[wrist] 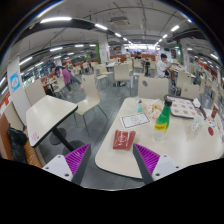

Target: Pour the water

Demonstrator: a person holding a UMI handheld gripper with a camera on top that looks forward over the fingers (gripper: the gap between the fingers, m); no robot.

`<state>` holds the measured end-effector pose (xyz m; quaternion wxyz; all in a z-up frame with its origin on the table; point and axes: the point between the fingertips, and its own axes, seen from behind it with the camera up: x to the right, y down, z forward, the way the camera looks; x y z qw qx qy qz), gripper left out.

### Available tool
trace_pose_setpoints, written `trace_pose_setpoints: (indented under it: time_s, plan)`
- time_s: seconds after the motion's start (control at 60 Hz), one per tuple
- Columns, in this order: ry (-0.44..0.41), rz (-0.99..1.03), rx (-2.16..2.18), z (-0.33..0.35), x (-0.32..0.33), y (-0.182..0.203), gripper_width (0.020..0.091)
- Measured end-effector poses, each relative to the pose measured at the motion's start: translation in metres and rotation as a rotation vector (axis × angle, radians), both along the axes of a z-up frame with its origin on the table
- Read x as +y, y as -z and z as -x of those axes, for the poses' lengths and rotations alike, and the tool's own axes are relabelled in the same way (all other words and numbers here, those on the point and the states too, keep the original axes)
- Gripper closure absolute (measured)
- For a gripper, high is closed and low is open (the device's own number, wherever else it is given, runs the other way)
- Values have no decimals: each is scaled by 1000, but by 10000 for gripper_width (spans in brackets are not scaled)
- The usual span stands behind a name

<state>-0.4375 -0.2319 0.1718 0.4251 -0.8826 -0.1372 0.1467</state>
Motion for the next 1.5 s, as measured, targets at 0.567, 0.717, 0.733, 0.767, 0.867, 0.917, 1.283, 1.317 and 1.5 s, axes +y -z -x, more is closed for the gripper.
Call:
trace_pose_setpoints:
  time_s: [0.567,0.717,0.733,0.767,0.867,0.917,1.283,1.317,1.5]
  plan:
    - [241,-138,-90,-132,106,63,293]
    - [286,-205,-90,-159,172,79,299]
    - [285,-211,-93,-160,179,82,295]
    - [284,-233,-97,-161,193,84,299]
    - [264,-307,-93,-153,227,87,302]
    - [232,-360,-102,-145,240,88,333]
    - [201,-434,-131,-143,261,103,693]
    - [183,-422,-127,-141,262,103,695]
    - [187,-323,70,-157,277,67,693]
